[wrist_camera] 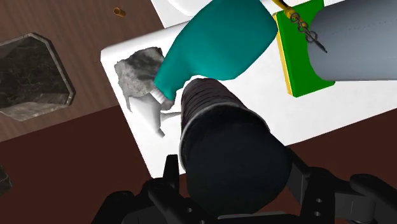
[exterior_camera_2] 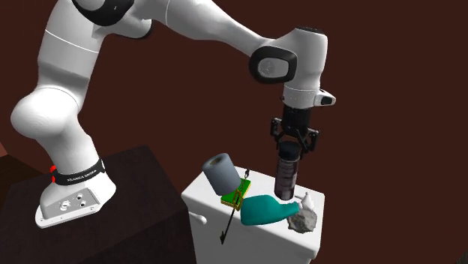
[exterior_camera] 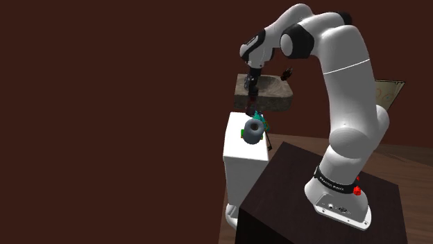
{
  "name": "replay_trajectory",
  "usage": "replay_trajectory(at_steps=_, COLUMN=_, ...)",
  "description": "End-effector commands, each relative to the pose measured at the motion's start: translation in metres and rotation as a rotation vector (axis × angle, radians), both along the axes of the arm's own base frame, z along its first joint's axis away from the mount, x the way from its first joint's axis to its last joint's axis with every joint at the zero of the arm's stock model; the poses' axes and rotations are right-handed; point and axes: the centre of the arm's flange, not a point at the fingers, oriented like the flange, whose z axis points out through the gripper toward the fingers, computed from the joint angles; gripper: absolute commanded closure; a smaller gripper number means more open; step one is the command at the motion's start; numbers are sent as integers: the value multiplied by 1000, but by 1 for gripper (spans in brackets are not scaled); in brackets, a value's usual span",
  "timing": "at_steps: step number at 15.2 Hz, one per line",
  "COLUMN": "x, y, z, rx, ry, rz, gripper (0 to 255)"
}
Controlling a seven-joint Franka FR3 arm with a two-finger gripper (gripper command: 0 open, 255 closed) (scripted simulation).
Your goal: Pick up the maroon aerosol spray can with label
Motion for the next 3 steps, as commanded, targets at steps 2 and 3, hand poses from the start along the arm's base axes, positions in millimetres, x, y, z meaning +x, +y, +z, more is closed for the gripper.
replay_trajectory(at_steps=2, x=0, y=1, z=12, rx=0, ry=-1, rz=0, gripper=255)
replay_trajectory(at_steps=3, x=0, y=1, z=12, rx=0, ry=-1, rz=0, gripper=255)
